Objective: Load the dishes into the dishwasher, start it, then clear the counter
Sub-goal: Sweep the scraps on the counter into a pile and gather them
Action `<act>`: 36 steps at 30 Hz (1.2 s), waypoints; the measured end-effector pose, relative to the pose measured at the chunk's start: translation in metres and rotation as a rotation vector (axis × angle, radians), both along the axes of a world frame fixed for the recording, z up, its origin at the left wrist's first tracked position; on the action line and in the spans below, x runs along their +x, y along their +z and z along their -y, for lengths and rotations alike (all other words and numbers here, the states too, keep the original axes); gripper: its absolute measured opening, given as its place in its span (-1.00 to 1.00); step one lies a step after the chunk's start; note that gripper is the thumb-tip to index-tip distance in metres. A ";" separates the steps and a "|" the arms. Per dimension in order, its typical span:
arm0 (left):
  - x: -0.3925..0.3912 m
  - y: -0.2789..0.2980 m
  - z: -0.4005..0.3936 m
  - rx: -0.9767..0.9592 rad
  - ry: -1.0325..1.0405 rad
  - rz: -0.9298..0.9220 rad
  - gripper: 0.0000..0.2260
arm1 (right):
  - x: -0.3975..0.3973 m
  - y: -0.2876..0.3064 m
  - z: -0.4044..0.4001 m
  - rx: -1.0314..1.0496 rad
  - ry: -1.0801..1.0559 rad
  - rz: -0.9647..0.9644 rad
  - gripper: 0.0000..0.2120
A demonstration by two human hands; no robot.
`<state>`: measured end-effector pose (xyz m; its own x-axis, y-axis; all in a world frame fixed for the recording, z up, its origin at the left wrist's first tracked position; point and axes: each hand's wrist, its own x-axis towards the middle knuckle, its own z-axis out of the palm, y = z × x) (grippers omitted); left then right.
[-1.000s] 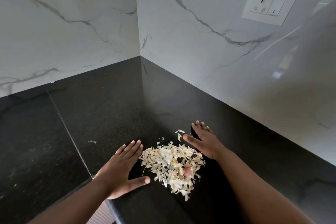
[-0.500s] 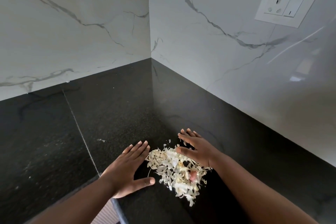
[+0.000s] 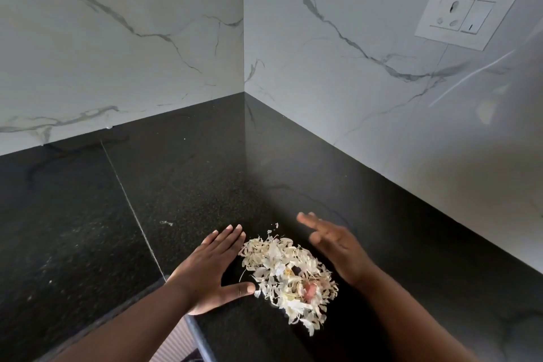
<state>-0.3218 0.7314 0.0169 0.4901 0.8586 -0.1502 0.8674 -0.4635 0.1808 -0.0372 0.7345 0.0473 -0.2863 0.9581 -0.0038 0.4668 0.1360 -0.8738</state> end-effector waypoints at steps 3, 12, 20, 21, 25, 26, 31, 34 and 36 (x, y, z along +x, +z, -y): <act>0.000 -0.001 0.000 -0.001 -0.004 0.009 -0.09 | 0.030 -0.001 0.008 -0.040 -0.164 0.133 -0.18; -0.002 -0.003 -0.001 -0.011 -0.013 0.015 -0.06 | -0.053 -0.020 0.062 -0.048 -0.215 0.614 0.14; -0.005 0.002 -0.001 -0.037 -0.023 0.053 -0.07 | -0.071 -0.005 0.019 -0.038 -0.494 0.155 0.02; -0.005 0.002 -0.001 -0.042 -0.027 0.056 -0.06 | -0.067 0.000 0.009 -0.044 -0.432 0.204 -0.03; -0.006 0.001 -0.003 -0.059 -0.050 0.054 -0.02 | -0.073 0.010 -0.030 -0.118 -0.112 0.580 -0.36; -0.006 0.001 -0.004 -0.064 -0.055 0.057 -0.01 | -0.078 0.010 -0.037 -0.131 -0.076 0.650 -0.40; -0.009 -0.004 -0.006 -0.074 -0.090 0.113 0.04 | -0.092 0.015 -0.025 -0.115 0.027 0.828 -0.51; -0.009 -0.009 -0.008 -0.056 -0.105 0.145 0.06 | -0.095 0.021 0.000 -0.141 0.054 0.821 -0.54; -0.009 -0.012 -0.009 -0.055 -0.115 0.154 0.07 | -0.098 0.025 0.009 -0.137 -0.015 0.828 -0.51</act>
<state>-0.3305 0.7399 0.0050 0.6049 0.7885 -0.1109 0.7697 -0.5434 0.3350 -0.1353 0.7255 0.0726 -0.1270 0.9375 -0.3239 0.9656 0.0421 -0.2566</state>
